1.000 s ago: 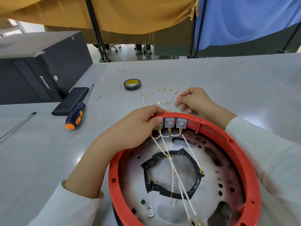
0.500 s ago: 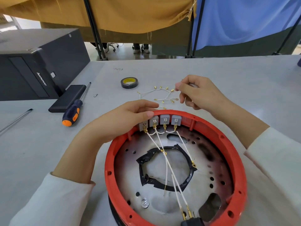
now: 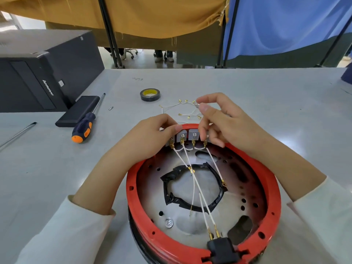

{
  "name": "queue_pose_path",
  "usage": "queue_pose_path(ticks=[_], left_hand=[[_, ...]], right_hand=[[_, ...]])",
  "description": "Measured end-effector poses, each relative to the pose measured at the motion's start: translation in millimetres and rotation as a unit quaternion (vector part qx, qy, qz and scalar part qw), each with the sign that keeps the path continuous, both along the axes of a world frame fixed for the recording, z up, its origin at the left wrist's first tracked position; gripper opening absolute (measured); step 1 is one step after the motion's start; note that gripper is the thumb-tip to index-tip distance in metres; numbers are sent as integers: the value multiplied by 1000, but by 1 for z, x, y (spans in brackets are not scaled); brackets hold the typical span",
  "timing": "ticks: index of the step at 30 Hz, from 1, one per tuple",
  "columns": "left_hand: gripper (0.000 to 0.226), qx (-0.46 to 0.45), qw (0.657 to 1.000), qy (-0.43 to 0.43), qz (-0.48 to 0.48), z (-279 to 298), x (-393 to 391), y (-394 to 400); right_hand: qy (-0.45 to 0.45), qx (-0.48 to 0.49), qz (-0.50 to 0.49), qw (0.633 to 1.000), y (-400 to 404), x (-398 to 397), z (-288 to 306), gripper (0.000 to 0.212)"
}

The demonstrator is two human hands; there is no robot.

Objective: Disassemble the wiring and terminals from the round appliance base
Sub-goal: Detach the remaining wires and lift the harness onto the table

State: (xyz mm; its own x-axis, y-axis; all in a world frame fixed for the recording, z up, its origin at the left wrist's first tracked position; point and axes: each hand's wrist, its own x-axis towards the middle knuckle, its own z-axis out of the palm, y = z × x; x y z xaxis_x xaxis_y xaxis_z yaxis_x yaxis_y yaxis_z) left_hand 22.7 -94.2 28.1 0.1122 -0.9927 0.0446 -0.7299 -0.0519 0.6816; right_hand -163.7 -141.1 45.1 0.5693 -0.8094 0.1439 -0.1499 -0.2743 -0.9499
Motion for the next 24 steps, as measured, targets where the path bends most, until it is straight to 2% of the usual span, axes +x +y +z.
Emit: queue_pose_path(ticks=[3,7,12,15,20,24], left_hand=[[22,5,999,-43,-27,-2,-1,0],[23,-6,999,-31,-40,-5,-3,-2],[24,-15,997,-39,-67,-1,0,-4],[22,-9,996,-32,-86,1,2,-4],[23,-6,996,-23,-88,1,0,-3],[25,-3,996,-27,-84,0,0,-4]], right_hand=[[-4,20,-10,1000,2,-4,-1,10],[-7,29,-1,1000,1,-6,1,9],[-44,27,58,997,-7,-4,14,29],[-68,60,99,991,-9,1,9,38],[-89,42,77,992,-10,3,-2,51],[-94,31,56,994,-12,2,-5,44]])
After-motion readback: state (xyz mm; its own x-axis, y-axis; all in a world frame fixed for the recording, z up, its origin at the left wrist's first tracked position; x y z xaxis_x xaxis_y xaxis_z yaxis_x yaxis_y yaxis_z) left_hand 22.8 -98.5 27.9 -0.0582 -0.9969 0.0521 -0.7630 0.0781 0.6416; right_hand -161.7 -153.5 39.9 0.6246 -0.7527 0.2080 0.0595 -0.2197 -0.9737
